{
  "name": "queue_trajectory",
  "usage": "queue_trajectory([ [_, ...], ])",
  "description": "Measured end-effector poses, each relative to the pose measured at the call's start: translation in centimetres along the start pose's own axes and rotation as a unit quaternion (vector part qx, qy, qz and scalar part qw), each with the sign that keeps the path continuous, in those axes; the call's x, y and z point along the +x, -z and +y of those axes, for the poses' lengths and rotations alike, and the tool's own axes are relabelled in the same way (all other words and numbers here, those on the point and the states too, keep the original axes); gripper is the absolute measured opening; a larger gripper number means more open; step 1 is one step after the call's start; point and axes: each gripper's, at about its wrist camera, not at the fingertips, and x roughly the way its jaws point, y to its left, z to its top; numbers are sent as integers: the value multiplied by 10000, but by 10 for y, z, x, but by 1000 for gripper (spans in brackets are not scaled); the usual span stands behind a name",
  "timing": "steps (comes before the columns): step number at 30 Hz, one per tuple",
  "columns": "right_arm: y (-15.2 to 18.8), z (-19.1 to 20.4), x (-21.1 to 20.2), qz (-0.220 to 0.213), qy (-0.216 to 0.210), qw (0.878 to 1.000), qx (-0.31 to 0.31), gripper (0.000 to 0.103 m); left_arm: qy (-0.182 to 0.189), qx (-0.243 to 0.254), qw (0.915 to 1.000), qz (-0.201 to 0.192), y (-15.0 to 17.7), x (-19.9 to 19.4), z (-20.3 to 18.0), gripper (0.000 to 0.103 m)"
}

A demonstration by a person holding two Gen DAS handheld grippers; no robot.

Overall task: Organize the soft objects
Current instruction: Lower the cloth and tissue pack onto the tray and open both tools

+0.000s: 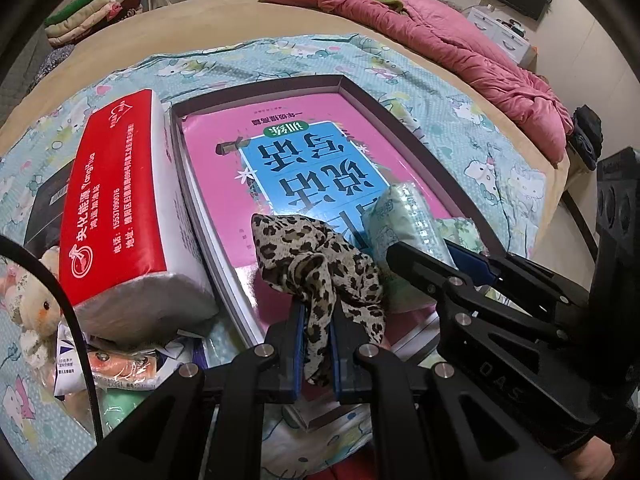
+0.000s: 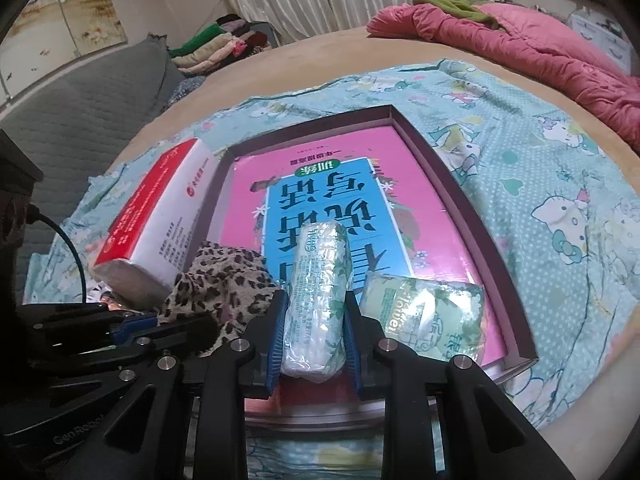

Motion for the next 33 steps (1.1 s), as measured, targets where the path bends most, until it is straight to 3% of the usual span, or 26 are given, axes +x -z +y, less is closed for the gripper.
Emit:
queue_trajectory([
  [22, -2, -9, -12, -278, 227, 9992, 151, 46, 25, 3, 10000, 82, 0, -2, -2, 14],
  [26, -3, -13, -15, -348, 278, 9987, 263, 56, 46, -39, 10000, 66, -1, -4, -1, 28],
  [29, -4, -17, -17, -388, 340, 9981, 337, 57, 56, -49, 10000, 44, -1, -6, -1, 39],
  [33, -4, -21, -18, -403, 403, 9976, 396, 58, 64, -52, 10000, 18, -2, -8, -1, 46],
])
